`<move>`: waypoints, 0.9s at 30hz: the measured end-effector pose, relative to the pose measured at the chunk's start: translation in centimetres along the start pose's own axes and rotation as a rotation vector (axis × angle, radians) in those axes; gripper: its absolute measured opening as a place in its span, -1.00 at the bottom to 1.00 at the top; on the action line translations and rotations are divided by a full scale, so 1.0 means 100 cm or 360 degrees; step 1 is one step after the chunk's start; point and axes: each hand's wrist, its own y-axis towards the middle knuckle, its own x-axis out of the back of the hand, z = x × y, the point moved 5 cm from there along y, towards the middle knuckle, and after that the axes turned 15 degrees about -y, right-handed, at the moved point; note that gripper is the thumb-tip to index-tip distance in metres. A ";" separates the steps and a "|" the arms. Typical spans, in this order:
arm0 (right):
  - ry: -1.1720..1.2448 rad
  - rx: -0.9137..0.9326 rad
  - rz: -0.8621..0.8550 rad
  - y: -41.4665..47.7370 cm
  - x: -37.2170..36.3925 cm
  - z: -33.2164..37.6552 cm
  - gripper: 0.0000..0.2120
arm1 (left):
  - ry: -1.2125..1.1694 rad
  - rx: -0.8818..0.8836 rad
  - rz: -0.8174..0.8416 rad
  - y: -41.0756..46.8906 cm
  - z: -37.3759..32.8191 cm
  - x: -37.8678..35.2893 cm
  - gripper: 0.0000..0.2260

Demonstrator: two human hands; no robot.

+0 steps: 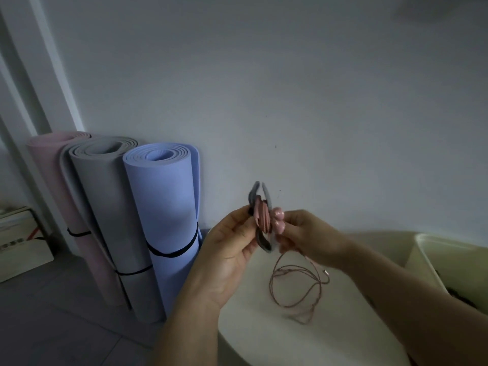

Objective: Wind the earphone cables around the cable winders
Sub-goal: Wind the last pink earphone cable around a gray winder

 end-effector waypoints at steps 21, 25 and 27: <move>-0.0964 0.0096 -0.0036 -0.008 -0.016 0.036 -0.78 | -0.0148 -0.0543 -0.0791 0.006 -0.014 0.048 -0.74; -0.1405 0.0236 -0.0192 -0.015 0.000 0.061 -0.79 | 0.0285 -0.0498 -0.0725 0.002 -0.012 0.037 -0.82; -0.1550 0.0227 -0.0345 -0.014 0.017 0.070 -0.82 | 0.0430 -0.0439 -0.0646 0.002 -0.010 0.031 -0.86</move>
